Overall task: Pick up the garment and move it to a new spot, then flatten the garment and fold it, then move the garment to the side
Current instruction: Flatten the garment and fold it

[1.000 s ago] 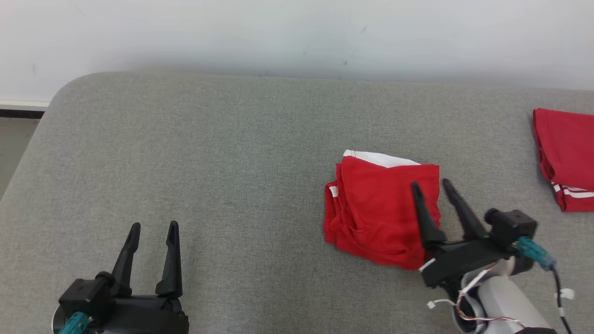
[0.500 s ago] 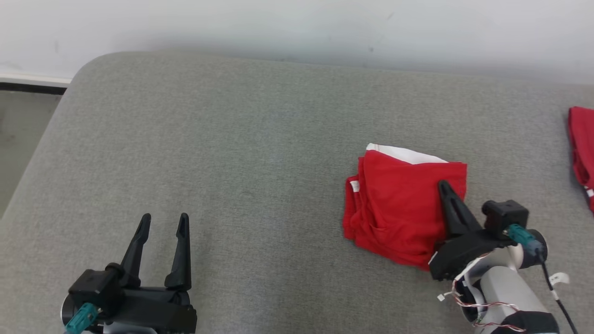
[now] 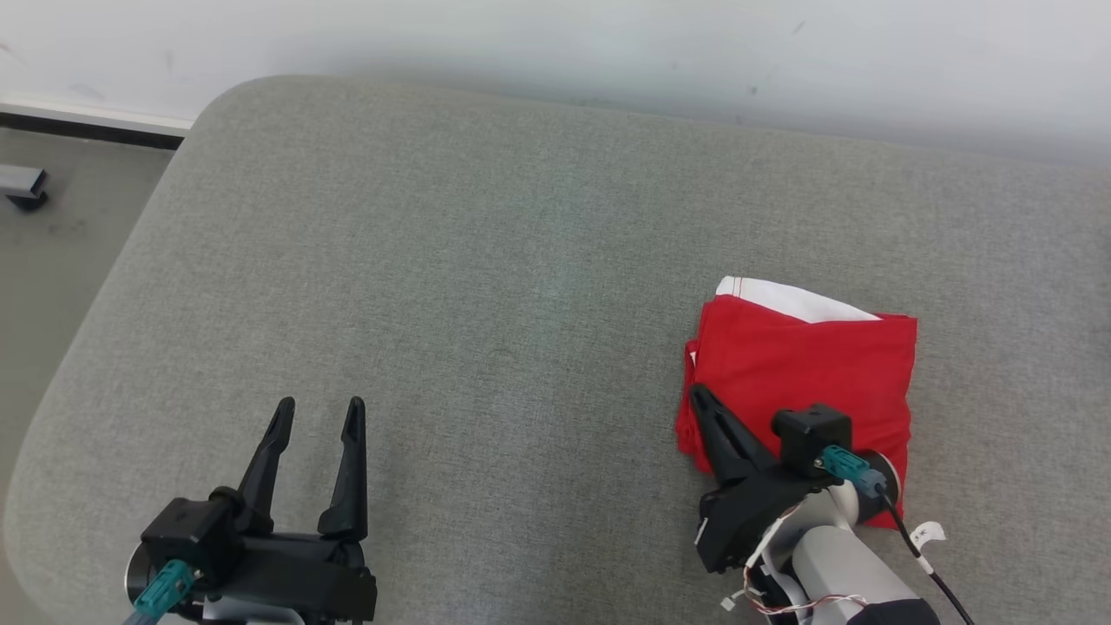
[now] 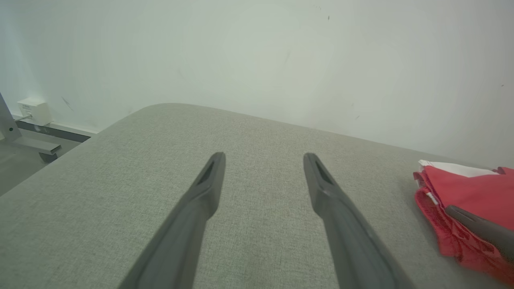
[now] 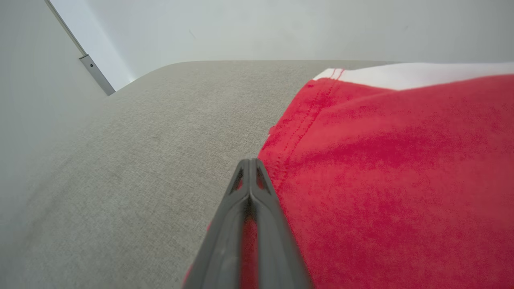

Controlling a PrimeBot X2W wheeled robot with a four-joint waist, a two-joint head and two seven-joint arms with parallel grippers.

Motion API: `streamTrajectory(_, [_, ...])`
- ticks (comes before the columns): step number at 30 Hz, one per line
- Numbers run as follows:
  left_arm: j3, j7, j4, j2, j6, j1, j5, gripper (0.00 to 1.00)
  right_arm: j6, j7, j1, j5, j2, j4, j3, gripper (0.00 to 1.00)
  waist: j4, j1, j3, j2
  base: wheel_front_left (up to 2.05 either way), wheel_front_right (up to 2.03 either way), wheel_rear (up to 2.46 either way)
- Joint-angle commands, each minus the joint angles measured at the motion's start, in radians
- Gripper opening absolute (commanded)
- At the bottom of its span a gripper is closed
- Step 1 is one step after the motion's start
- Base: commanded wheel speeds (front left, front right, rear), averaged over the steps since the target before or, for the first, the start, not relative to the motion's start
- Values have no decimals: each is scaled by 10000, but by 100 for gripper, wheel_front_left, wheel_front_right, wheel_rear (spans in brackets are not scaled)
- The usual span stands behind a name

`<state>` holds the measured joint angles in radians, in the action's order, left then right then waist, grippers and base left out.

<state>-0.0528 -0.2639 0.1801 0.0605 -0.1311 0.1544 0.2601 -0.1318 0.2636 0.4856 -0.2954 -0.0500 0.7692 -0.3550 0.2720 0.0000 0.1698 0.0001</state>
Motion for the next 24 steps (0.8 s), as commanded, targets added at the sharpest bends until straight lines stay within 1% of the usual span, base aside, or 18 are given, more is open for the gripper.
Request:
streamTrajectory(1, [14,2,20,10,9,28,101,100,28,9,-82,-176,-22,-104,-145,0,-56,0,-34,-1,0,0,0])
streamTrajectory(4, [43,4,9,38,9,-48,40,100,28,9,-120,-469,-17,-458,-535,0,-257,0,-108,-1,0,0,0])
streamTrajectory(7, [77,4,5,52,9,-141,-2,100,28,9,-246,-476,-15,-923,-377,0,-548,0,-266,-1,0,0,0])
streamTrajectory(9, [100,2,-4,89,9,-216,-44,100,28,10,-405,-266,-11,-1380,-199,0,-810,0,-406,-1,0,0,0])
streamTrajectory(13, [124,2,-39,154,9,-251,-116,100,28,6,-869,334,-20,-2292,490,0,-1359,0,-627,-1,0,0,0])
streamTrajectory(16, [138,2,-31,208,9,-256,-176,100,28,8,-1321,675,-155,-3001,1085,0,-1712,0,-815,-1,0,0,0])
streamTrajectory(17, [138,2,-31,208,9,-256,-176,100,28,8,-1321,675,-155,-3001,1085,0,-1712,0,-815,-1,0,0,0])
streamTrajectory(24, [274,4,-48,278,9,-484,-464,100,28,8,-2514,1098,-529,-4427,2186,0,-2305,0,-1289,-1,0,0,0])
